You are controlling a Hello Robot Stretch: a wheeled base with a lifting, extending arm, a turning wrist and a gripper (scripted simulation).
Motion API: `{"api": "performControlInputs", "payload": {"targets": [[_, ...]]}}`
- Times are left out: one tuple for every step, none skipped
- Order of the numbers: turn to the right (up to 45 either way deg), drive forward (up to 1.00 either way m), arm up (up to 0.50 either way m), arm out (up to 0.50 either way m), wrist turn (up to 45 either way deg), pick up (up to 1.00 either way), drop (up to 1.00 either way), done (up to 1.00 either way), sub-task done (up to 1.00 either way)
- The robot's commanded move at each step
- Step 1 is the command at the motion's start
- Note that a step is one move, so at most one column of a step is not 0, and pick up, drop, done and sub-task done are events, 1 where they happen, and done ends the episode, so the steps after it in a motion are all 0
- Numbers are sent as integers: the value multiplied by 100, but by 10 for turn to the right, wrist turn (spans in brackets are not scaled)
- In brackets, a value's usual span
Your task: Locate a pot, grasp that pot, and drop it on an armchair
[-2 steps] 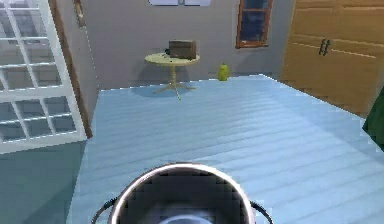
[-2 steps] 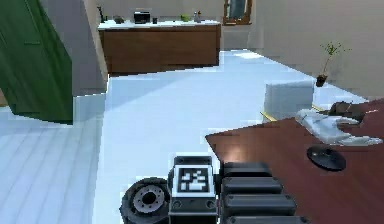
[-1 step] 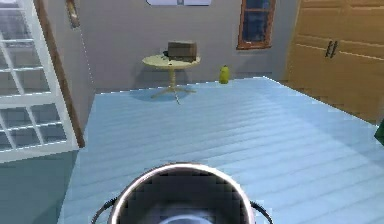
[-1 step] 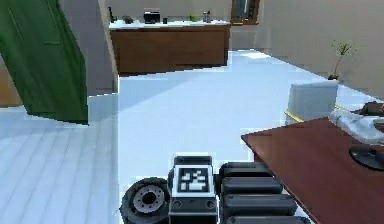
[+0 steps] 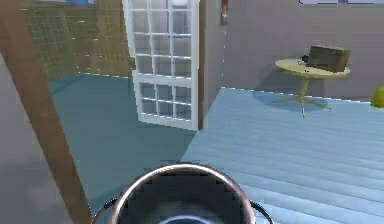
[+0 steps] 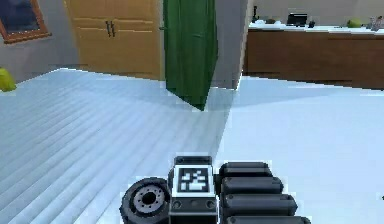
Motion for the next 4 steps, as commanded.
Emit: {"api": "performControlInputs", "payload": {"targets": [[0,100,0,0,0,0,0,0,0],[-60,0,0,0,0,0,0,0,0],[0,5,0,0,0,0,0,0,0],[-450,0,0,0,0,0,0,0,0]]}}
